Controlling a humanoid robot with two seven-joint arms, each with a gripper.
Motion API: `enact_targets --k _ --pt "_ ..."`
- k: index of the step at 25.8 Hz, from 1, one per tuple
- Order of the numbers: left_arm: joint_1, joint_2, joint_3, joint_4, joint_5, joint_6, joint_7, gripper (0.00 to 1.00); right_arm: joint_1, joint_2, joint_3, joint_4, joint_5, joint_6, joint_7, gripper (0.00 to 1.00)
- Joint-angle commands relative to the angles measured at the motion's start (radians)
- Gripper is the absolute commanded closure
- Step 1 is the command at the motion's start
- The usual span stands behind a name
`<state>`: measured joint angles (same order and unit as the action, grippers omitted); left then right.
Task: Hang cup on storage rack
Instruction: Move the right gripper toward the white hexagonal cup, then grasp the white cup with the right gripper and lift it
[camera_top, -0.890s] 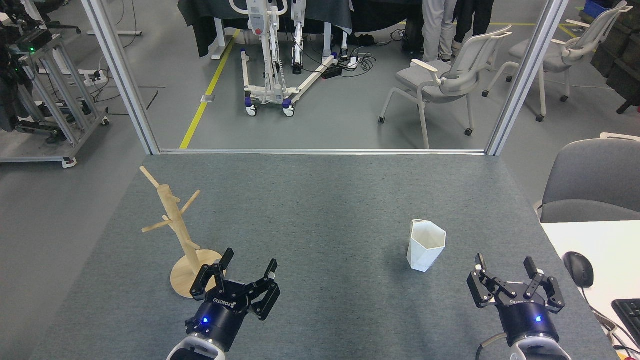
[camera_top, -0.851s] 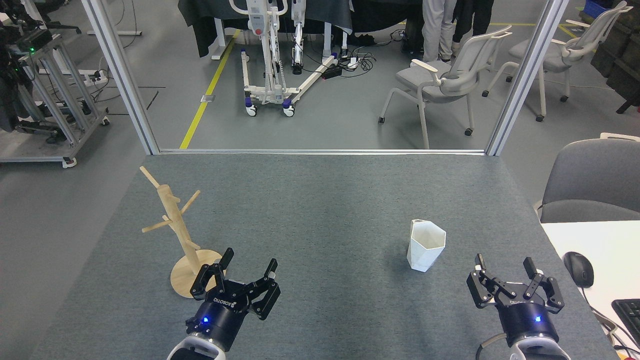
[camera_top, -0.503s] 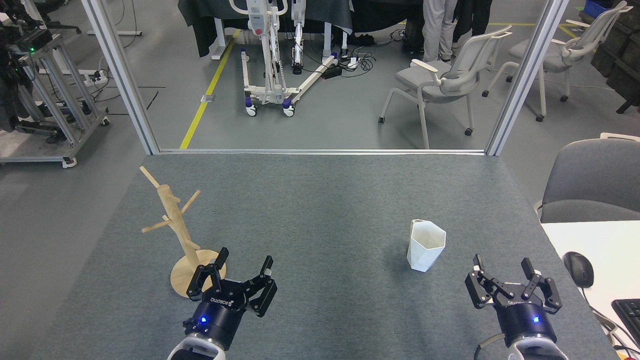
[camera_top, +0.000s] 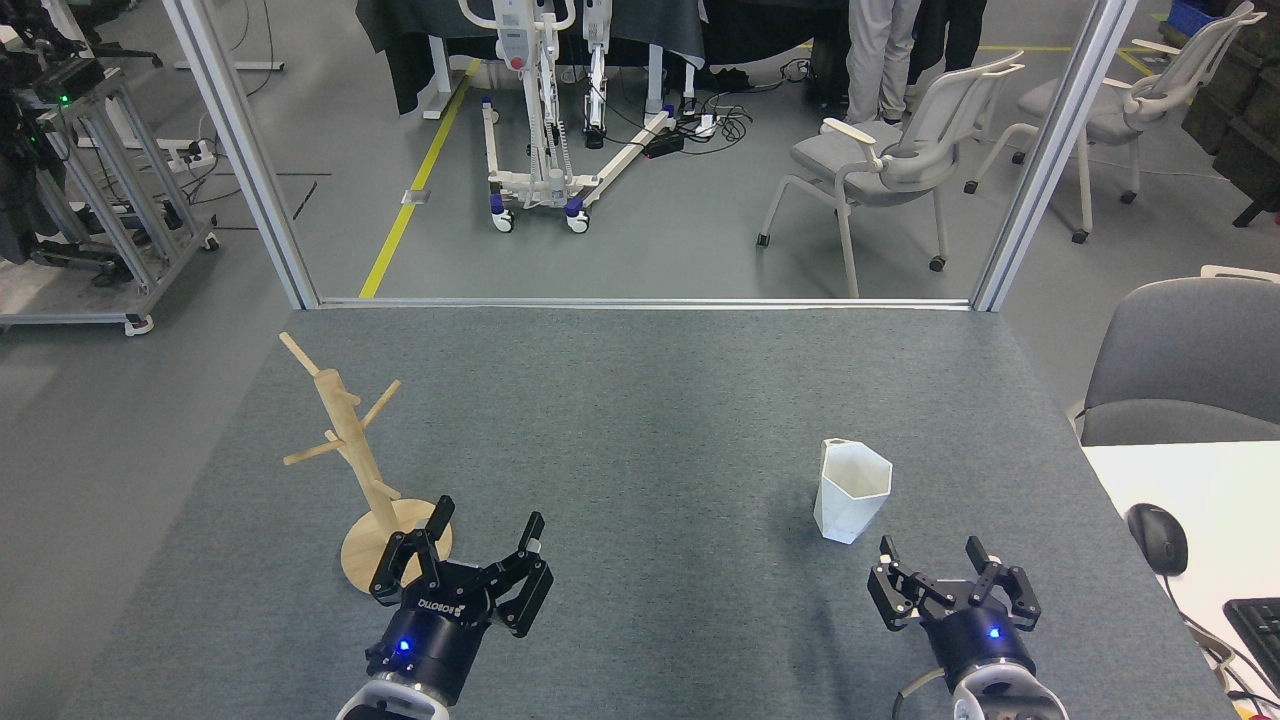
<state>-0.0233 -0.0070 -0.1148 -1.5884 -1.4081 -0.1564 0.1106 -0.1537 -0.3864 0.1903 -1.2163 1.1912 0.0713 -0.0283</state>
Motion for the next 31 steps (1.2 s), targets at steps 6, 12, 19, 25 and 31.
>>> enact_targets --k 6,12,19,25,31 --pt "0.003 0.004 -0.002 -0.016 0.0 -0.002 0.001 0.0 -0.162 0.032 0.103 0.219 -0.001 -0.005 0.002 0.01" --pt "0.003 0.005 -0.005 -0.018 0.001 -0.002 0.001 0.0 -0.23 0.037 0.129 0.285 -0.002 -0.036 0.01 0.01" --pt "-0.003 0.005 -0.005 -0.016 0.001 -0.002 0.001 0.0 -0.326 0.041 0.161 0.38 -0.025 -0.062 0.01 0.01" --pt "-0.001 0.005 -0.005 -0.016 0.001 -0.002 0.001 0.0 -0.368 0.057 0.175 0.445 -0.039 -0.064 0.01 0.01" --pt "-0.003 0.005 -0.005 -0.016 0.001 0.0 0.0 0.0 -0.391 0.074 0.178 0.474 -0.039 -0.065 0.01 0.01"
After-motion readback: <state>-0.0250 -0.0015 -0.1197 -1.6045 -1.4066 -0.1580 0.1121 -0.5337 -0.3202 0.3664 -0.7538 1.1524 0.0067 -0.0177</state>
